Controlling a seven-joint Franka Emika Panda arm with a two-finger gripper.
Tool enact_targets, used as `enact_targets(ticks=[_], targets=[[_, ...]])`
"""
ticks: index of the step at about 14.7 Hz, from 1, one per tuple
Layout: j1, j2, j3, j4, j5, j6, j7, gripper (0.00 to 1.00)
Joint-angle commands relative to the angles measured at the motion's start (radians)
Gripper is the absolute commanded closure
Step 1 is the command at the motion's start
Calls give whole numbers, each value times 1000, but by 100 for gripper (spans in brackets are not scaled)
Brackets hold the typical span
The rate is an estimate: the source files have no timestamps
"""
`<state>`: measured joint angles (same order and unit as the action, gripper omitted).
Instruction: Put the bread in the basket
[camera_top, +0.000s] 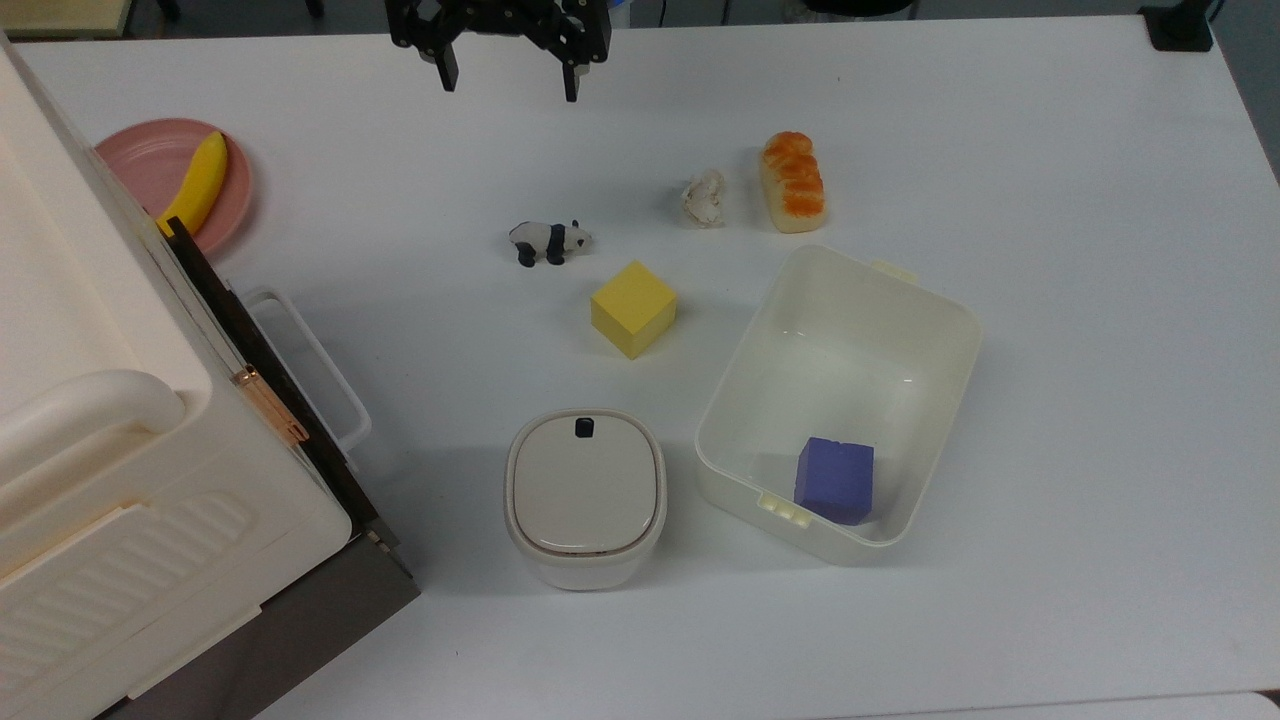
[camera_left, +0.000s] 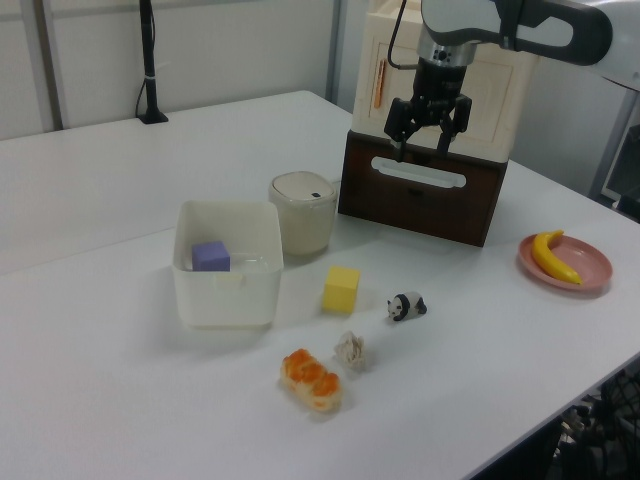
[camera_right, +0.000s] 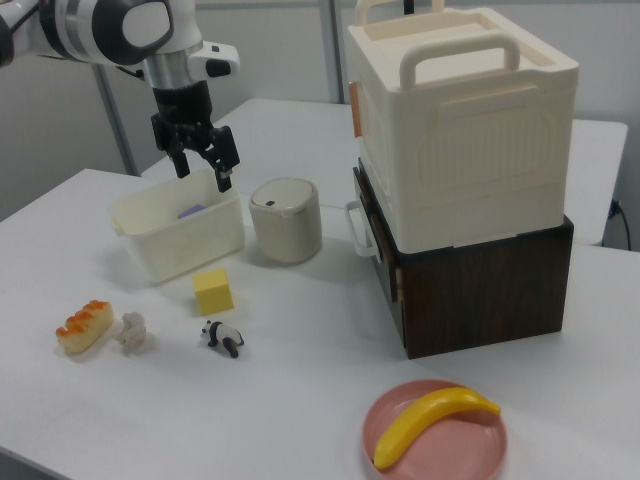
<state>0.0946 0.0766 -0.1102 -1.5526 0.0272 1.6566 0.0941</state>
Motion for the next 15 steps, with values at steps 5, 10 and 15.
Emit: enact_targets(ticks=[5, 10, 15], targets=[[4, -12, -9, -9, 3, -18, -16, 0], [5, -12, -9, -12, 3, -18, -19, 0], [7, -11, -3, -17, 3, -20, -40, 0]])
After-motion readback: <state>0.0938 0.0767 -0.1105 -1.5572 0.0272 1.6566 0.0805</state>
